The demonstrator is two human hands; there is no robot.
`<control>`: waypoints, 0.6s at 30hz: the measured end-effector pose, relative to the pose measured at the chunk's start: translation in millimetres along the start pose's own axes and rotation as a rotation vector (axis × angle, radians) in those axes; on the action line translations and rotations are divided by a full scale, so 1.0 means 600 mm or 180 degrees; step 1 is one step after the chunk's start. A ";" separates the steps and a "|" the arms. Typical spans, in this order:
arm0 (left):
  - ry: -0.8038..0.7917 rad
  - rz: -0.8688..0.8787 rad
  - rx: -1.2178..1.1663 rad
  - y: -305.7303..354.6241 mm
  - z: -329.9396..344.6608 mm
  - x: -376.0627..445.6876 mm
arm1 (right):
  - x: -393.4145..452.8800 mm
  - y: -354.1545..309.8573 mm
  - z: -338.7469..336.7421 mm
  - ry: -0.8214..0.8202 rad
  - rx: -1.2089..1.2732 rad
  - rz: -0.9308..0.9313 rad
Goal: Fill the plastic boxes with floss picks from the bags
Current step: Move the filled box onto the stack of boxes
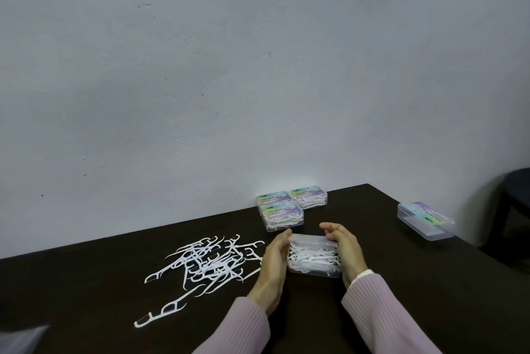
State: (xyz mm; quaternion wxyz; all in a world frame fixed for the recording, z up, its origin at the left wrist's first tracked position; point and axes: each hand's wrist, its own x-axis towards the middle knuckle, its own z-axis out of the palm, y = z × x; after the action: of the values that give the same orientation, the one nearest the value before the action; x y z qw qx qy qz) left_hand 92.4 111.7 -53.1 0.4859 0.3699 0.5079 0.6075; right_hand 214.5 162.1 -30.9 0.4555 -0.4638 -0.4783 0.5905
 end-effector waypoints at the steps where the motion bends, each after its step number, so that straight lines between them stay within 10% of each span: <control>1: -0.0119 -0.0037 0.0011 0.003 -0.006 0.000 | 0.000 0.000 -0.002 -0.0032 -0.0002 -0.0020; 18: -0.0655 0.0413 0.1648 0.021 -0.054 0.003 | 0.005 0.000 -0.009 -0.0365 -0.0158 0.0011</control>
State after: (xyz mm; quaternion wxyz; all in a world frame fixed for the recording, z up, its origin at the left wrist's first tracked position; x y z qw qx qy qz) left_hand 58.7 104.9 -47.5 0.3844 0.5731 0.5694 0.4467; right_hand 219.4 165.9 -31.6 0.4146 -0.4412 -0.5173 0.6049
